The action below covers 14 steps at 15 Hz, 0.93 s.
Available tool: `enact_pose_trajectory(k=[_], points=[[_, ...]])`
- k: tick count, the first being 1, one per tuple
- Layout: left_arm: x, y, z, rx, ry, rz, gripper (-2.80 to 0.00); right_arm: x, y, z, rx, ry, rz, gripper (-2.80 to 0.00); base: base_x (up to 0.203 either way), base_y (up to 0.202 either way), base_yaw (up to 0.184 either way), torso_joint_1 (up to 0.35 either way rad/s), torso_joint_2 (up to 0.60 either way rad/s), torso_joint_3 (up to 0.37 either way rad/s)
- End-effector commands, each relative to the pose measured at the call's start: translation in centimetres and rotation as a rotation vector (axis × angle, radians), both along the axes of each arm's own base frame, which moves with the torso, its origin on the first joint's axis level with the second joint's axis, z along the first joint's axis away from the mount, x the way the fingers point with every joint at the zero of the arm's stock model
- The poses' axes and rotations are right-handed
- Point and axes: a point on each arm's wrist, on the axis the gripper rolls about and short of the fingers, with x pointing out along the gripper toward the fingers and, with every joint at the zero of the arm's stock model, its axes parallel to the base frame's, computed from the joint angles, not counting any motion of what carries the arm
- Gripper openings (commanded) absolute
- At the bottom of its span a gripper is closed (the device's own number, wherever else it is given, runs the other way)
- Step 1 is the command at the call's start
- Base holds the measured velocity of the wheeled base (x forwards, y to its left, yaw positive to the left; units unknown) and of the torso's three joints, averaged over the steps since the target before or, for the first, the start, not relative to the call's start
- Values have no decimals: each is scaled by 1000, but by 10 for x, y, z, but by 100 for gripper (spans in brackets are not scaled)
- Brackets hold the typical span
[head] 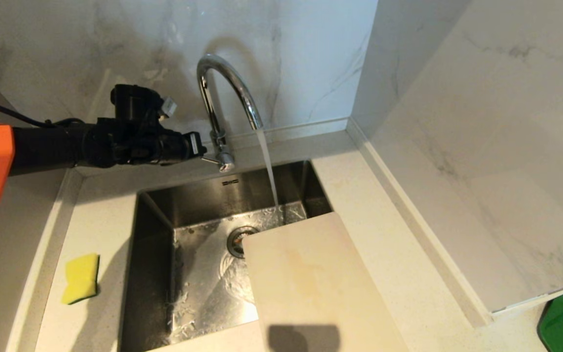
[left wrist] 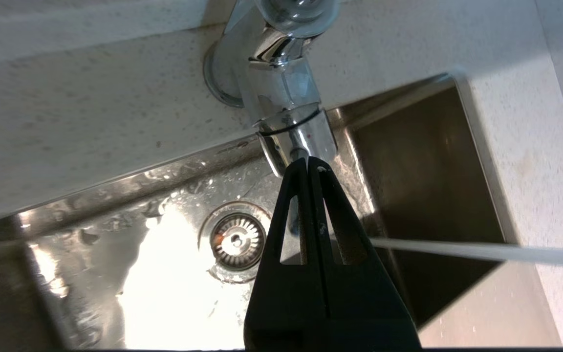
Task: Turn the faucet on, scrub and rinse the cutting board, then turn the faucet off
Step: Turn on the tap, then pick up the cleaning cloth
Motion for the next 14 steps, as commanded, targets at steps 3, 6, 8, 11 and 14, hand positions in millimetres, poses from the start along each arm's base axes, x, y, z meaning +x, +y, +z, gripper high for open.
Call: enact_pose_trajectory(k=[3,6,8,11,14], points=[[-30,11,38,101,-25,-2,-280,0,0,0,0,0,0,-280,0,0,0,0,0,0],[-47,28,53,158,-32,30,-280,0,0,0,0,0,0,-280,0,0,0,0,0,0],[-57,44,54,198,-20,48,-280,0,0,0,0,0,0,-280,0,0,0,0,0,0],[-75,74,47,289,20,68,-280,0,0,0,0,0,0,-280,0,0,0,0,0,0],[-94,95,37,339,139,92,-280,0,0,0,0,0,0,-280,0,0,0,0,0,0]])
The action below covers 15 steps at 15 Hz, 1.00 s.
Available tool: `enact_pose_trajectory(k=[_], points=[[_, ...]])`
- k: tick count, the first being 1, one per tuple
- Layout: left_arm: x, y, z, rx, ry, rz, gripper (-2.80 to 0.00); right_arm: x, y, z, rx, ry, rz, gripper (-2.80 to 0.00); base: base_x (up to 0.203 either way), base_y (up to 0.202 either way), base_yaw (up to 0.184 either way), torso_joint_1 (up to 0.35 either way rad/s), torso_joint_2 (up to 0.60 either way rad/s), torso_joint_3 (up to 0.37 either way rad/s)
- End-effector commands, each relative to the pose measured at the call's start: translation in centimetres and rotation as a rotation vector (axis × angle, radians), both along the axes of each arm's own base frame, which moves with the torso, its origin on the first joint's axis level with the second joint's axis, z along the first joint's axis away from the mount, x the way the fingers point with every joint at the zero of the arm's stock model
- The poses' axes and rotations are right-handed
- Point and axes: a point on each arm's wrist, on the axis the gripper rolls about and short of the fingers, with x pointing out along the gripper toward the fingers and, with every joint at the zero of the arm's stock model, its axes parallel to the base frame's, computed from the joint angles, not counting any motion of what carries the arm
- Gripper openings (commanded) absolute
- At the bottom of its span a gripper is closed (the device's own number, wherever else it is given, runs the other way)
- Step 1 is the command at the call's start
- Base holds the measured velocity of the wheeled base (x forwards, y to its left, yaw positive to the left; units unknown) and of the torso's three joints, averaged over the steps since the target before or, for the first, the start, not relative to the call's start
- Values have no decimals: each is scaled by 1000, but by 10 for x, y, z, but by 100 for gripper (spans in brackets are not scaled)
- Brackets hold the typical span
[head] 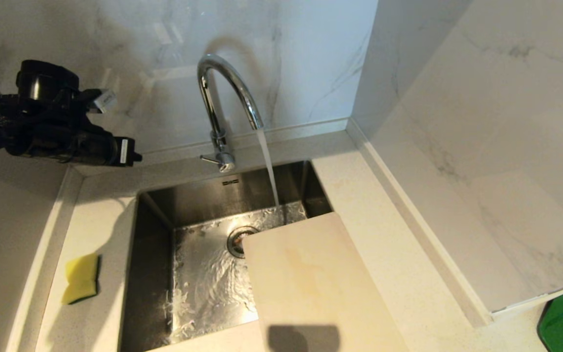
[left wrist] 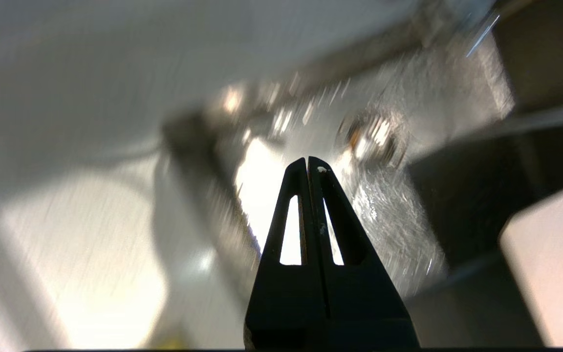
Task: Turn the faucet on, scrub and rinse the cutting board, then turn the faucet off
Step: Pick up the cleaning cloth
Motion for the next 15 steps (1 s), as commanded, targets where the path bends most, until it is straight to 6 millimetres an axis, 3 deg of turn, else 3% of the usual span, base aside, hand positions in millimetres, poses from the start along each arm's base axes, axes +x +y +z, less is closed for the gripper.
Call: enact_pose_trajectory(k=[1,13,14,15], points=[[-20,15,1,13,69,41,-280,0,0,0,0,0,0,-280,0,0,0,0,0,0],[-83,45,-64,66,476,169,-280,0,0,0,0,0,0,-280,0,0,0,0,0,0],[-86,49,-68,75,493,192,0,0,0,0,0,0,0,-280,0,0,0,0,0,0],[-88,53,-72,76,506,210,0,0,0,0,0,0,0,-280,0,0,0,0,0,0]])
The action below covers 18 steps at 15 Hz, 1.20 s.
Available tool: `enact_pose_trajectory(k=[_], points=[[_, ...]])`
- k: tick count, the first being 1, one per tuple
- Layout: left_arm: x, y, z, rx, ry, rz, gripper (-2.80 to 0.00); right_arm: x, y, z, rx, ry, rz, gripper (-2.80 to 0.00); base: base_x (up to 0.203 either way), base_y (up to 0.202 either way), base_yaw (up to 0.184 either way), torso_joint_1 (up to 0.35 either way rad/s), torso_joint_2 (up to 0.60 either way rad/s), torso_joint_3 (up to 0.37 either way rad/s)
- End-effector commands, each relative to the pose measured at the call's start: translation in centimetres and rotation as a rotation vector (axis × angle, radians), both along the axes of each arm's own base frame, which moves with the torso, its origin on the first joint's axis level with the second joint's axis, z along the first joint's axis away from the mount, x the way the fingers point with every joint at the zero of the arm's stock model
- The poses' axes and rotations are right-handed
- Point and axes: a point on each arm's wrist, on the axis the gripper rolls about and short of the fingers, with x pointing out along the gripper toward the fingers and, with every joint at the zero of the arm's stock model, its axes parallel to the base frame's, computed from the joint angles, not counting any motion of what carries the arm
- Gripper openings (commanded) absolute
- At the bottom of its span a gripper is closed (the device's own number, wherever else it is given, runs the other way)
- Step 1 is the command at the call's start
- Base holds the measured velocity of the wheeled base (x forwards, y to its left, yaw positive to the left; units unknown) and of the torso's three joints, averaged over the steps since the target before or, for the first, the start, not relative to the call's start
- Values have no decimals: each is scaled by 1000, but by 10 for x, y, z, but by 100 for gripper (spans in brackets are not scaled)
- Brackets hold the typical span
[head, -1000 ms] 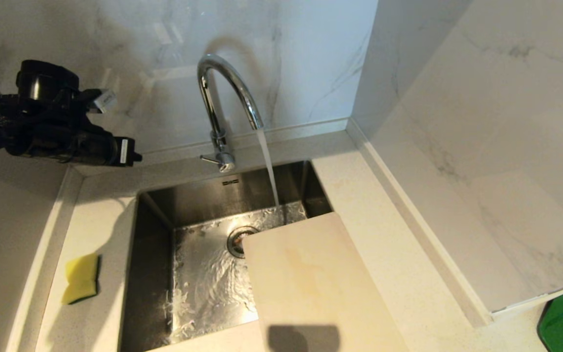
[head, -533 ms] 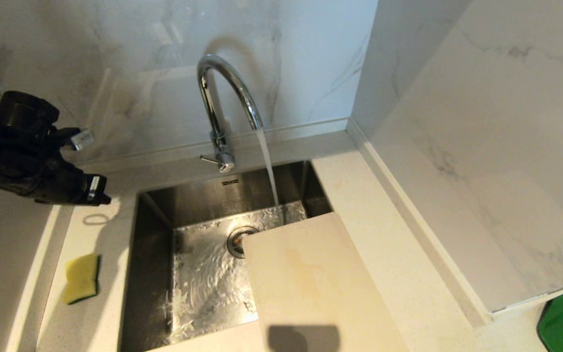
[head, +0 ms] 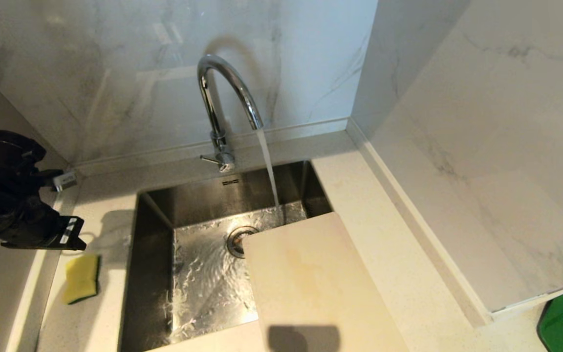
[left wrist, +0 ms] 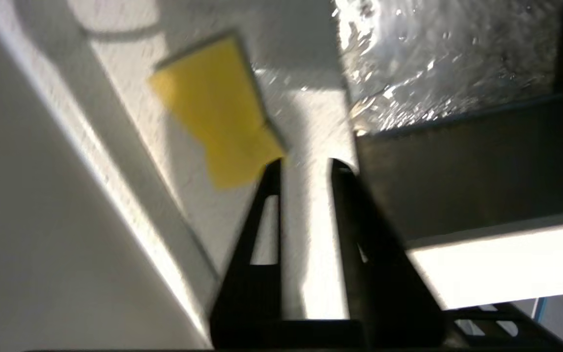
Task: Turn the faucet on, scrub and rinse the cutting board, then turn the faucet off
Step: Pick up the cleaning cloth
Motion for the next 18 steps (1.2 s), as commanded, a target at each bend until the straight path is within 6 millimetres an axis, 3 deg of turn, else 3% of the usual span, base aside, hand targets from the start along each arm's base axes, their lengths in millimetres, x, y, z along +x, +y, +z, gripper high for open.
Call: enact_pose_trajectory(k=[1,5,18], points=[[-7,10,-6,2,28,37,0,0,0,0,0,-1,0,-280,0,0,0,0,0,0],[-8,21,-19,-7,76,87,0,0,0,0,0,-1,0,-280,0,0,0,0,0,0],[-5,26,-63,-68,195,199,0,0,0,0,0,-1,0,-280,0,0,0,0,0,0]])
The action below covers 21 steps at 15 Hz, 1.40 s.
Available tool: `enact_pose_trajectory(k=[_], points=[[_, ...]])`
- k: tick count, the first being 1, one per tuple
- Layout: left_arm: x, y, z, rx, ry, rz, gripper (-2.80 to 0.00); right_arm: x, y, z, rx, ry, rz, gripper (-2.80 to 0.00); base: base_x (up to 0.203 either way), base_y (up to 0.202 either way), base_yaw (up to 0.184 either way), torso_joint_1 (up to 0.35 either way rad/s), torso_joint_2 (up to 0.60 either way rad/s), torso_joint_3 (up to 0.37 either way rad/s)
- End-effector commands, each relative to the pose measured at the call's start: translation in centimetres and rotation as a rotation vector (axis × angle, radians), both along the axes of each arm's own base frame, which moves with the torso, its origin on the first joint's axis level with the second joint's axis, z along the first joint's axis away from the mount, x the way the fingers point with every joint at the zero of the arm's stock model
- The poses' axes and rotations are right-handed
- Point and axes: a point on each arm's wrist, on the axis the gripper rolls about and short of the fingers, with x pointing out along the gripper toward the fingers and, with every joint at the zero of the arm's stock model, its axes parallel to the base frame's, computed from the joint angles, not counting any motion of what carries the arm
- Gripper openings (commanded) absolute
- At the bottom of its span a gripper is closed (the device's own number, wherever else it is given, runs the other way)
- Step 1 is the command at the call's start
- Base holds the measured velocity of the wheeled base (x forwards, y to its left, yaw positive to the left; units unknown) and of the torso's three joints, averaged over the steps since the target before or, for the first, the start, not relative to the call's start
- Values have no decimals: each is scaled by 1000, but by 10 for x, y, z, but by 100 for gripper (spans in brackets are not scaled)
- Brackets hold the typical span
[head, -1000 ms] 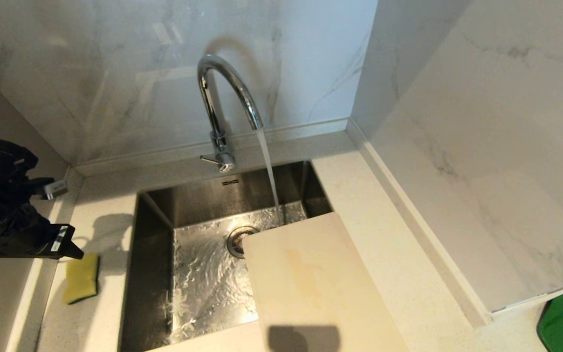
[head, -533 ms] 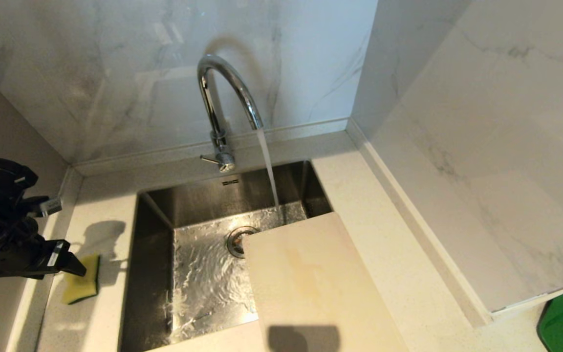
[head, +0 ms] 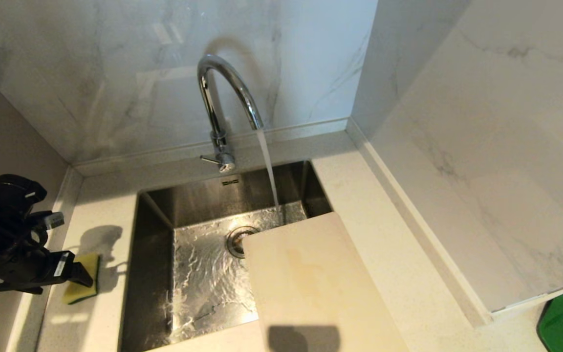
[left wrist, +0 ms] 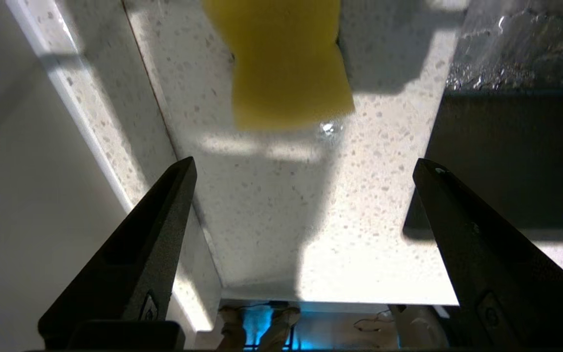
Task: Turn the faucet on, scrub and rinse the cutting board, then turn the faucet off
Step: Pick up the cleaning cloth
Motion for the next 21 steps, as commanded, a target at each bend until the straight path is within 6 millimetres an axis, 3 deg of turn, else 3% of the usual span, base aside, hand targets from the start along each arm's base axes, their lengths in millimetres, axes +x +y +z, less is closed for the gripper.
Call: enact_pose_trajectory(k=[1,21], points=[[6,2,-11,-10,17,15,0,0,0,0,1,0,1,-280,0,0,0,0,0,0],[33,7,-43,-25,3,20,0,0,0,0,1,0,1,-280,0,0,0,0,0,0]])
